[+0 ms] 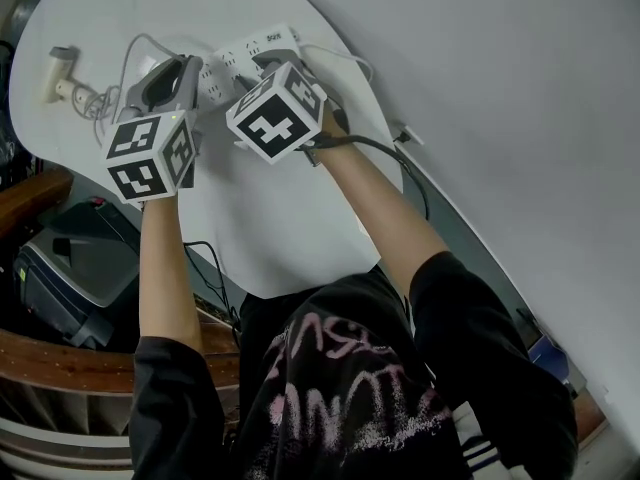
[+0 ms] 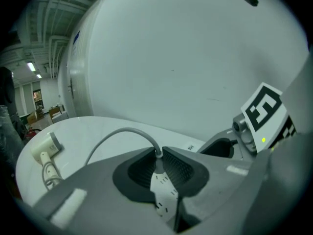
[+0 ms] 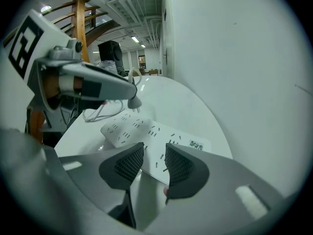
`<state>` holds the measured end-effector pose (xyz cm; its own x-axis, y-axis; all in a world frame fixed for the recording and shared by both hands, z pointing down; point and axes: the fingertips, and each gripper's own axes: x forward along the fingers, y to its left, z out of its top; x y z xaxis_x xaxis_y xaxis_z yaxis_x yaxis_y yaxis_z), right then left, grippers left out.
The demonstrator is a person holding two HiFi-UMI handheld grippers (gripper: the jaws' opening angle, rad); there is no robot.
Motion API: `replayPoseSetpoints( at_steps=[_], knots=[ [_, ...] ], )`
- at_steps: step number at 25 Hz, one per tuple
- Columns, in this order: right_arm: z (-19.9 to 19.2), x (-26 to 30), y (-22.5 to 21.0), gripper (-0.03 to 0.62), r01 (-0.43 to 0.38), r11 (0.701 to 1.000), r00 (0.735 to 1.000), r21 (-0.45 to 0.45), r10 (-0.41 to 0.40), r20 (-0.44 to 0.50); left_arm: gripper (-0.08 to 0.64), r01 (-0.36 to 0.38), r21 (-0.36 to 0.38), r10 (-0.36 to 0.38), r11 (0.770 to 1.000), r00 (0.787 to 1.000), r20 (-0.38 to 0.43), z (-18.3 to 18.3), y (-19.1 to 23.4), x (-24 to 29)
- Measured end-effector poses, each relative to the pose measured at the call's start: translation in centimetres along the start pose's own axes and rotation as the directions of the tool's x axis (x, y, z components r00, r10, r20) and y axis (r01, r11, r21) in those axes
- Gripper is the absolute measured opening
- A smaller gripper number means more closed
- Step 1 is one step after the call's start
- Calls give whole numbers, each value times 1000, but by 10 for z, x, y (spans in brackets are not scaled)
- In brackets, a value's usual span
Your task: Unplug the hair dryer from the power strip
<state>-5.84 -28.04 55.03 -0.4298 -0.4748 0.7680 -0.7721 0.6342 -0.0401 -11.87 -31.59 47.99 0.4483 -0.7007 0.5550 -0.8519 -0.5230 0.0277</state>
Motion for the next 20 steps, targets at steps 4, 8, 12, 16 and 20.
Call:
replayPoseSetpoints(
  at_steps=[4,8,12,16,20],
  knots=[
    [-4,-3,0,163,5,1000,1000,5,-5,1,55,-2,-1,2,1000,1000,25,15,5,-10],
    [-2,0,0,163,9,1000,1000,14,-9,25,57,-4,9,3,1000,1000,24,10,5,-16],
    [-4,0,0,163,14,1000,1000,15,-15,27,57,-9,9,8,1000,1000,26,9,4,-20],
    [-3,0,-1,162,18,1000,999,19,-19,30,57,-13,7,13,1000,1000,27,8,8,-24],
    [-2,0,-2,160,34,999,999,6,-34,25,57,-20,10,19,1000,999,30,5,11,-26]
  ],
)
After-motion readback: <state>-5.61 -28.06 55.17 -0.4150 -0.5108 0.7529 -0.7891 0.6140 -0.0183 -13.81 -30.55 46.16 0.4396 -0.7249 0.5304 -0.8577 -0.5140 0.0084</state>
